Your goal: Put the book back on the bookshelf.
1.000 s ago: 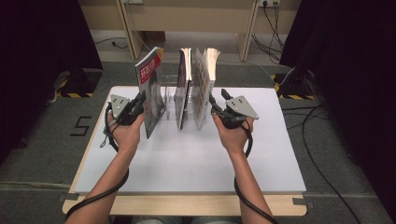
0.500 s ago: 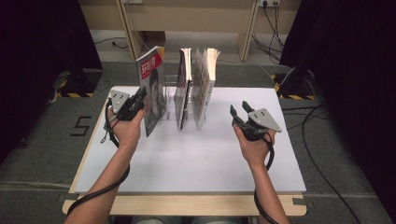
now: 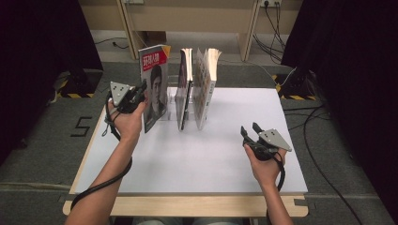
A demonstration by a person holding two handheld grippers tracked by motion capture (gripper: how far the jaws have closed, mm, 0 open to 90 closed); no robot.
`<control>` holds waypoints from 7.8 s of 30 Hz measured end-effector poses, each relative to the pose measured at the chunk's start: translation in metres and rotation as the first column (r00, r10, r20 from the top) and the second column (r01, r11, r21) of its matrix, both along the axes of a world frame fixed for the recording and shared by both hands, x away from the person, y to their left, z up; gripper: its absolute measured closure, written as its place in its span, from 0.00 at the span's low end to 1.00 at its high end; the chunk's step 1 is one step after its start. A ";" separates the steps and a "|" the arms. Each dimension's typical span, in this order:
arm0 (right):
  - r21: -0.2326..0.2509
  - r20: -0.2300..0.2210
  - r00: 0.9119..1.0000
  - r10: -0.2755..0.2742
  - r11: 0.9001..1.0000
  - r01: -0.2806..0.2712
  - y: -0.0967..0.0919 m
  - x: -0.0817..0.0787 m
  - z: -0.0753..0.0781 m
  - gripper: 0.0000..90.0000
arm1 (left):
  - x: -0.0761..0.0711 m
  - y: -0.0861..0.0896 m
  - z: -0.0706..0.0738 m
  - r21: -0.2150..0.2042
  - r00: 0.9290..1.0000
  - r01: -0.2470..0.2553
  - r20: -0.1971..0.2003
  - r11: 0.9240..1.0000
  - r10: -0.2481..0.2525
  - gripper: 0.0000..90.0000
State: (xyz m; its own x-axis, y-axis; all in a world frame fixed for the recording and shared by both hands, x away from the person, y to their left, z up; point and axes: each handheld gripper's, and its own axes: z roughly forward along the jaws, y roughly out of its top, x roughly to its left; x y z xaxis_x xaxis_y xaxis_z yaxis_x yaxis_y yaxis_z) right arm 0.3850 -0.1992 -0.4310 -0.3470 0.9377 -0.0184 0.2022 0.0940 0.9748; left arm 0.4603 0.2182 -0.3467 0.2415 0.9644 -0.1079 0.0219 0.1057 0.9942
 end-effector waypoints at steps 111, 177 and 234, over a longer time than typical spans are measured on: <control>0.047 -0.104 0.995 -0.011 0.999 0.016 -0.013 0.005 -0.024 0.54 | 0.050 -0.004 -0.016 0.006 1.000 0.001 0.019 1.000 -0.001 0.96; 0.058 -0.124 0.992 -0.008 0.998 0.015 -0.014 0.007 -0.026 0.54 | 0.064 -0.005 -0.027 -0.013 0.999 -0.004 -0.048 1.000 0.003 0.96; 0.046 -0.127 0.992 -0.001 0.999 0.007 -0.012 0.007 -0.028 0.54 | 0.042 -0.026 -0.027 0.005 0.993 0.095 -0.076 0.995 -0.095 0.53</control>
